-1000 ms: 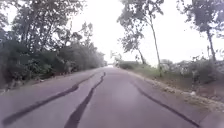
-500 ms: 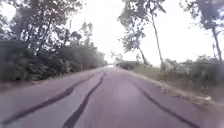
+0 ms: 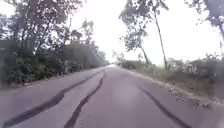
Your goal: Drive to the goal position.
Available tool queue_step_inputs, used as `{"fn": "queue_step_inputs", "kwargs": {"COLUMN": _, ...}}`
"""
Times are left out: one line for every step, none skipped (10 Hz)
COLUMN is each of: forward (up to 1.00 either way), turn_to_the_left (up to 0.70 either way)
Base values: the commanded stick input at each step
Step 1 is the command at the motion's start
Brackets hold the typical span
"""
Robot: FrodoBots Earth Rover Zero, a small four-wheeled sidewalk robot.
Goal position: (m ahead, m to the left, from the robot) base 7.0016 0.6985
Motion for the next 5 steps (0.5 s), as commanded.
{"fn": "queue_step_inputs", "kwargs": {"forward": 1.0, "turn_to_the_left": 0.0}}
{"fn": "queue_step_inputs", "kwargs": {"forward": 1.0, "turn_to_the_left": 0.0}}
{"fn": "queue_step_inputs", "kwargs": {"forward": 1.0, "turn_to_the_left": 0.0}}
{"fn": "queue_step_inputs", "kwargs": {"forward": 1.0, "turn_to_the_left": 0.0}}
{"fn": "queue_step_inputs", "kwargs": {"forward": 1.0, "turn_to_the_left": 0.0}}
